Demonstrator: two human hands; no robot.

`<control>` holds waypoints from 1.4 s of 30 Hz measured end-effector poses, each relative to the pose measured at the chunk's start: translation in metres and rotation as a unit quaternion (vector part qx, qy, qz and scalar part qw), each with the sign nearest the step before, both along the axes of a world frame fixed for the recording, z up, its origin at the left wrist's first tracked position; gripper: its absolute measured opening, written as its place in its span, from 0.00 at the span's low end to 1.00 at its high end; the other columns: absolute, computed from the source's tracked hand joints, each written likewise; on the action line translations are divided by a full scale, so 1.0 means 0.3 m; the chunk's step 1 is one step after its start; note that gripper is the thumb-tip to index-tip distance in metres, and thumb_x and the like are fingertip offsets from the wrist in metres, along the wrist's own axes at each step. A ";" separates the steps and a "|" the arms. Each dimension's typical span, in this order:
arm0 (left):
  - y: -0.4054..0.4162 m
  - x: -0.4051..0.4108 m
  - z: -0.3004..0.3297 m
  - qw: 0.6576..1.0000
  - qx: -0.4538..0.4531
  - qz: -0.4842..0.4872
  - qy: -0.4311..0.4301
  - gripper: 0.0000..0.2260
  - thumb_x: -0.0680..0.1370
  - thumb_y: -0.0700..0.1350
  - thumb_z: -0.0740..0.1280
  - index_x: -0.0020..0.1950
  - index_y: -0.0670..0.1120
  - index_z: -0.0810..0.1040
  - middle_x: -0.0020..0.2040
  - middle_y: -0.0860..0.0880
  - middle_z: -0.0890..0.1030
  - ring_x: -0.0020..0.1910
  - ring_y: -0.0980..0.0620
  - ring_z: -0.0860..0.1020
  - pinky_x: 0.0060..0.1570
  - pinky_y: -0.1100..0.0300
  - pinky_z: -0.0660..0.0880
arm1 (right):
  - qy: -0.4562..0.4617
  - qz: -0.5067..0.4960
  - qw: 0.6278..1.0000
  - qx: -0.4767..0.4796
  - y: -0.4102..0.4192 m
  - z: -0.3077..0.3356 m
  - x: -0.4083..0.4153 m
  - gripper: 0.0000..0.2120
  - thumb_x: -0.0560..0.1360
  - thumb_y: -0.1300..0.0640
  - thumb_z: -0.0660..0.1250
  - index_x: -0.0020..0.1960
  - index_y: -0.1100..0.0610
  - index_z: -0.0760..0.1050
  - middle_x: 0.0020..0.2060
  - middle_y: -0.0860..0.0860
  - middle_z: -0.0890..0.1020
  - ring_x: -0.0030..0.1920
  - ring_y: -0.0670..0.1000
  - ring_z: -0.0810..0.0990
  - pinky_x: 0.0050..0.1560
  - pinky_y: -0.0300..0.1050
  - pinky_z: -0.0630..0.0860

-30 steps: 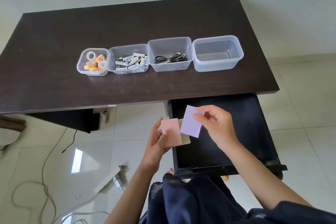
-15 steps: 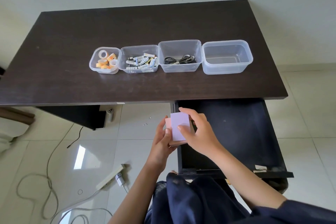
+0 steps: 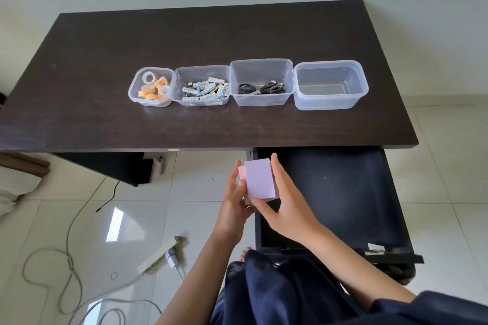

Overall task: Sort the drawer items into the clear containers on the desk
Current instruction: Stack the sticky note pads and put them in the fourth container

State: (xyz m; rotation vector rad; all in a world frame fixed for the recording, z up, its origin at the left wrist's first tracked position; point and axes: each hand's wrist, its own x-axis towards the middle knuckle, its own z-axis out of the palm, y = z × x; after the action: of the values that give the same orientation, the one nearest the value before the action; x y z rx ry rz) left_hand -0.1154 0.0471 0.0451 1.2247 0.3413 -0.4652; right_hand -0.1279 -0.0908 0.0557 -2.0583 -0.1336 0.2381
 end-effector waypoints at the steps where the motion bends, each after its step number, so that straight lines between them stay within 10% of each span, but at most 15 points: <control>1: -0.003 0.003 0.002 1.000 -0.003 -0.001 0.000 0.16 0.82 0.51 0.55 0.67 0.65 0.63 0.65 0.53 0.76 0.63 0.47 0.76 0.65 0.41 0.71 | 0.001 0.006 1.000 -0.005 0.000 -0.005 -0.001 0.44 0.75 0.49 0.67 0.78 0.50 0.38 0.77 0.43 0.54 0.74 0.44 0.58 0.70 0.40 0.63; 5: -0.014 0.009 0.004 1.000 -0.007 -0.008 0.000 0.16 0.83 0.49 0.53 0.67 0.67 0.60 0.69 0.54 0.73 0.65 0.48 0.74 0.64 0.46 0.72 | -0.008 0.024 0.999 -0.031 -0.004 -0.025 0.001 0.43 0.77 0.50 0.65 0.78 0.50 0.38 0.78 0.45 0.53 0.74 0.44 0.58 0.77 0.53 0.48; 17: -0.033 0.017 0.028 1.000 0.010 -0.017 -0.010 0.17 0.83 0.54 0.50 0.72 0.63 0.57 0.63 0.54 0.76 0.63 0.51 0.76 0.63 0.50 0.73 | -0.021 0.040 0.997 -0.063 0.017 -0.028 0.000 0.43 0.77 0.54 0.65 0.78 0.52 0.37 0.76 0.43 0.55 0.76 0.46 0.56 0.73 0.52 0.36; 22: -0.023 0.016 0.018 0.999 0.040 -0.023 -0.018 0.17 0.83 0.54 0.49 0.72 0.63 0.55 0.61 0.54 0.76 0.60 0.52 0.77 0.61 0.54 0.75 | -0.017 0.056 0.997 -0.054 0.027 -0.028 0.005 0.44 0.76 0.53 0.67 0.77 0.52 0.37 0.77 0.46 0.53 0.76 0.46 0.56 0.76 0.57 0.40; 26: -0.012 0.022 0.016 0.998 0.044 -0.025 -0.027 0.17 0.82 0.57 0.51 0.71 0.64 0.55 0.64 0.52 0.74 0.59 0.51 0.77 0.59 0.52 0.76 | -0.022 -0.042 0.999 0.009 0.024 -0.033 0.004 0.41 0.74 0.48 0.67 0.78 0.55 0.46 0.78 0.49 0.45 0.77 0.45 0.46 0.76 0.40 0.49; 34: -0.004 0.032 0.017 0.998 0.043 -0.045 -0.030 0.20 0.80 0.58 0.53 0.71 0.64 0.55 0.64 0.55 0.73 0.59 0.52 0.76 0.56 0.55 0.78 | 0.183 -0.154 0.960 0.144 0.020 0.017 0.058 0.30 0.80 0.45 0.53 0.78 0.50 0.46 0.77 0.46 0.56 0.71 0.40 0.59 0.65 0.36 0.59; 42: -0.043 0.084 0.032 0.996 0.065 -0.052 -0.036 0.20 0.75 0.65 0.57 0.66 0.73 0.58 0.74 0.55 0.66 0.71 0.52 0.67 0.73 0.46 0.62 | 0.164 -0.163 0.961 0.149 0.031 0.052 0.068 0.31 0.81 0.47 0.53 0.78 0.51 0.41 0.76 0.42 0.51 0.69 0.35 0.54 0.66 0.33 0.55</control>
State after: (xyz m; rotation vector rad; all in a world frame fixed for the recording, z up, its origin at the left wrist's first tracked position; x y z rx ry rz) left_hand -0.0901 0.0343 0.0546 1.3880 0.2492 -0.4925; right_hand -0.1076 -0.0814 0.0714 -1.6830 0.3524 0.3288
